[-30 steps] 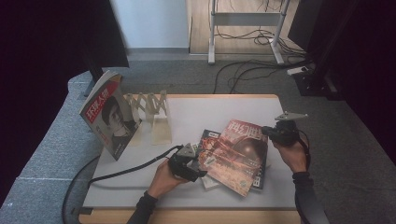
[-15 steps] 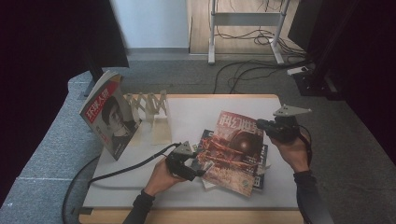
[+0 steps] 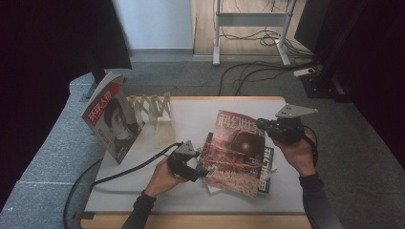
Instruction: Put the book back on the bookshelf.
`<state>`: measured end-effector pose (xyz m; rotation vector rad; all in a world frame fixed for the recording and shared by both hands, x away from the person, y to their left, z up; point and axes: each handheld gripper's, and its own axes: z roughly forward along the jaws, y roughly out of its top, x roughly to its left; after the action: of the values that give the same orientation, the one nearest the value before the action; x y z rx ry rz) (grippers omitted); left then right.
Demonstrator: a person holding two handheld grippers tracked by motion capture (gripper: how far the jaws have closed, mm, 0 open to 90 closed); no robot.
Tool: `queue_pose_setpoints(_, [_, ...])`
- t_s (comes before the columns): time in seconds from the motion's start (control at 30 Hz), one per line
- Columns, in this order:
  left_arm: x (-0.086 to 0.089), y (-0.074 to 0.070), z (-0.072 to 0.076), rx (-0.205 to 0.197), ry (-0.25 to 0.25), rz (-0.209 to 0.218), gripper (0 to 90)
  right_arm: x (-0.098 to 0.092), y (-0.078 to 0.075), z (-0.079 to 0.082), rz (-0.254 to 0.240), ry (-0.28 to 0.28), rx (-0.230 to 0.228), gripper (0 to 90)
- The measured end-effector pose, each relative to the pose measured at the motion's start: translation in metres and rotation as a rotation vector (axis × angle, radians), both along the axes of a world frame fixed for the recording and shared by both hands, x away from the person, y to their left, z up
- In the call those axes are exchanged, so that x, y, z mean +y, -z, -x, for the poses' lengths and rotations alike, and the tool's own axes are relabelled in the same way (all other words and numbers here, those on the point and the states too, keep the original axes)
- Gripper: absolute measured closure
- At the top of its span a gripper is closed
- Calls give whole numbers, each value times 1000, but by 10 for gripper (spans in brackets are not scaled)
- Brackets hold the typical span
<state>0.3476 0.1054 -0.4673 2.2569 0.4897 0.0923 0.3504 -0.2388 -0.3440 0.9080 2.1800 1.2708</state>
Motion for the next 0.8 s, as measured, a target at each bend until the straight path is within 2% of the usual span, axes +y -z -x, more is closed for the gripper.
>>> queue_pose_setpoints(0.27, [2, -8, -12, 19, -8, 37, 195, 9, -14, 9, 7, -45, -34, 825])
queue_pose_setpoints(0.33, [0, -9, -15, 17, -4, 24, 206, 11, -16, 10, 6, -55, -42, 825])
queue_pose_setpoints(0.4, [-5, -12, -15, -4, 6, -1, 210, 13, -19, 12, 7, -70, -46, 825])
queue_pose_setpoints(0.43, [-7, -15, -16, -12, 9, 2, 210, 14, -20, 13, 8, -75, -49, 824])
queue_pose_setpoints(0.5, [-8, -19, -19, 2, 14, 28, 222, 15, -23, 15, 12, -83, -55, 823])
queue_pose_setpoints(0.6, [-13, -24, -22, -13, 28, 5, 234, 17, -26, 18, 15, -97, -59, 823])
queue_pose_setpoints(0.67, [-17, -26, -24, -8, 40, 15, 256, 17, -28, 19, 15, -107, -63, 822])
queue_pose_setpoints(0.8, [-23, -30, -27, -18, 44, 6, 291, 18, -30, 21, 13, -120, -66, 821])
